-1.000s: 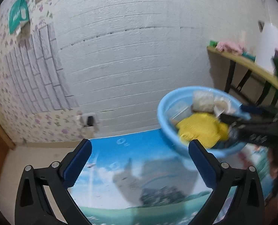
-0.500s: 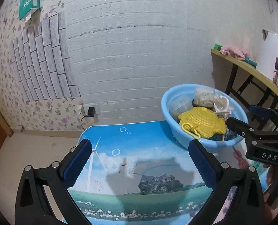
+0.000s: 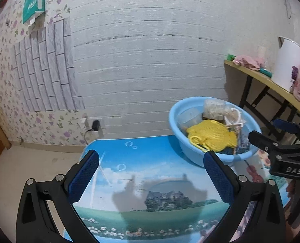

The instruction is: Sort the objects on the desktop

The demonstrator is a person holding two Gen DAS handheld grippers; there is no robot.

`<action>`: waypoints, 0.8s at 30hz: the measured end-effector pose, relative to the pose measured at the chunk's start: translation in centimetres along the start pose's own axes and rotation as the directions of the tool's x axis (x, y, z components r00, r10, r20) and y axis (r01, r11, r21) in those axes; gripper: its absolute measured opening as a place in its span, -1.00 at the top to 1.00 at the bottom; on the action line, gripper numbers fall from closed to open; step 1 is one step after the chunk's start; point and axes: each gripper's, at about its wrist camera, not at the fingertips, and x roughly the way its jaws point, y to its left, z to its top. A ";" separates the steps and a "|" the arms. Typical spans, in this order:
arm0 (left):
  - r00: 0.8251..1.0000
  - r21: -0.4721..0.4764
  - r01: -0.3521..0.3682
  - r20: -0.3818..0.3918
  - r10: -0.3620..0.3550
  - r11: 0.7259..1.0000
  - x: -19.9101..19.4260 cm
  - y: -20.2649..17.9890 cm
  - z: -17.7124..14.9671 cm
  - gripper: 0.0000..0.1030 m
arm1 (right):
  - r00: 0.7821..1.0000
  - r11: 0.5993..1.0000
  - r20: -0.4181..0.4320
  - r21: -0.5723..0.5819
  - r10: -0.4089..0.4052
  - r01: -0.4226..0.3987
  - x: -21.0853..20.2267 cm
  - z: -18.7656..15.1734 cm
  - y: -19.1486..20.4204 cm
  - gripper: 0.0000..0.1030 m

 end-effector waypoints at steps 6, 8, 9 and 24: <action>1.000 0.032 0.028 -0.013 -0.027 0.999 -0.4 -1.4 0.0 -1.00 | 0.998 0.999 0.058 0.046 -0.017 0.015 -1.6 0.4 -0.3 -1.00; 0.999 0.040 0.051 -0.012 -0.050 0.998 -0.6 -1.7 0.0 -1.00 | 0.999 0.999 0.049 0.038 -0.016 0.015 -1.4 0.3 0.0 -1.00; 0.998 0.044 0.057 -0.011 -0.056 0.997 -0.6 -1.9 0.0 -1.00 | 0.999 0.999 0.042 0.036 -0.012 0.010 -1.3 0.2 0.0 -1.00; 0.993 -0.026 0.113 -0.035 -0.114 0.993 1.5 -1.3 -0.4 -1.00 | 0.998 0.997 -0.028 0.041 0.060 -0.059 1.5 -1.3 -0.6 -1.00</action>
